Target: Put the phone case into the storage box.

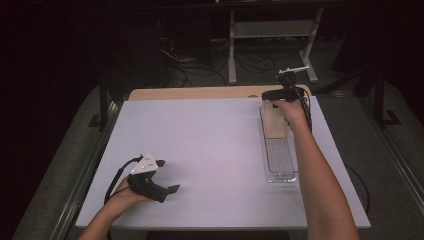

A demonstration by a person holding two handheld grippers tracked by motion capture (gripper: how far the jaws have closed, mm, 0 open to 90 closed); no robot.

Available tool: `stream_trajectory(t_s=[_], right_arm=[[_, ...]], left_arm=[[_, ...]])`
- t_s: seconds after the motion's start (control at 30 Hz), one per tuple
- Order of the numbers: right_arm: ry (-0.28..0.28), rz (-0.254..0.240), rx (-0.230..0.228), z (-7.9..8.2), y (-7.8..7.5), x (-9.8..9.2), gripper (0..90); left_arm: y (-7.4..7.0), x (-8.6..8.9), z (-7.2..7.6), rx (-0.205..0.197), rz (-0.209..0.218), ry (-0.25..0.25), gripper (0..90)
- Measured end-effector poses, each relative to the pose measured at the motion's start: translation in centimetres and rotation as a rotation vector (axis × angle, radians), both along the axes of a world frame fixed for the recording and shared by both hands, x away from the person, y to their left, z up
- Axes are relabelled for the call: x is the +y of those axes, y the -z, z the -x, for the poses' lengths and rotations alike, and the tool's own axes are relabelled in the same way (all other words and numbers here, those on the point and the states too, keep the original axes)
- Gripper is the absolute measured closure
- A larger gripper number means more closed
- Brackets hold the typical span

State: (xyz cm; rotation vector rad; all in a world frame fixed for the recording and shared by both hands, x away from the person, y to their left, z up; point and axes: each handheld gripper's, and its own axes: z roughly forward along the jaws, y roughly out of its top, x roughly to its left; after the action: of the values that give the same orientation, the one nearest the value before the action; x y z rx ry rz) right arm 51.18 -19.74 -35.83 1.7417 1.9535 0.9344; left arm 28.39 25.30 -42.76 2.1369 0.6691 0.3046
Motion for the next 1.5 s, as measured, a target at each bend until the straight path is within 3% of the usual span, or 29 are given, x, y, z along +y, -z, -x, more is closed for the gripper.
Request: stream_trajectory(t_s=[0.5,0.67,1.5], right_arm=[[-0.093,-0.032,-0.018,2.8,-0.5,0.3,3.5],[-0.149,-0.021,-0.045,3.7,-0.2,0.4,3.5],[-0.313,-0.076,-0.1,10.8,0.6,0.6,4.0]], left_arm=[[0.0,0.0,0.0,0.003,-0.003,0.004,0.0],[0.0,0.0,0.0,0.004,-0.001,0.004,0.0],[0.1,0.0,0.1,0.005,-0.019,0.021,0.0]])
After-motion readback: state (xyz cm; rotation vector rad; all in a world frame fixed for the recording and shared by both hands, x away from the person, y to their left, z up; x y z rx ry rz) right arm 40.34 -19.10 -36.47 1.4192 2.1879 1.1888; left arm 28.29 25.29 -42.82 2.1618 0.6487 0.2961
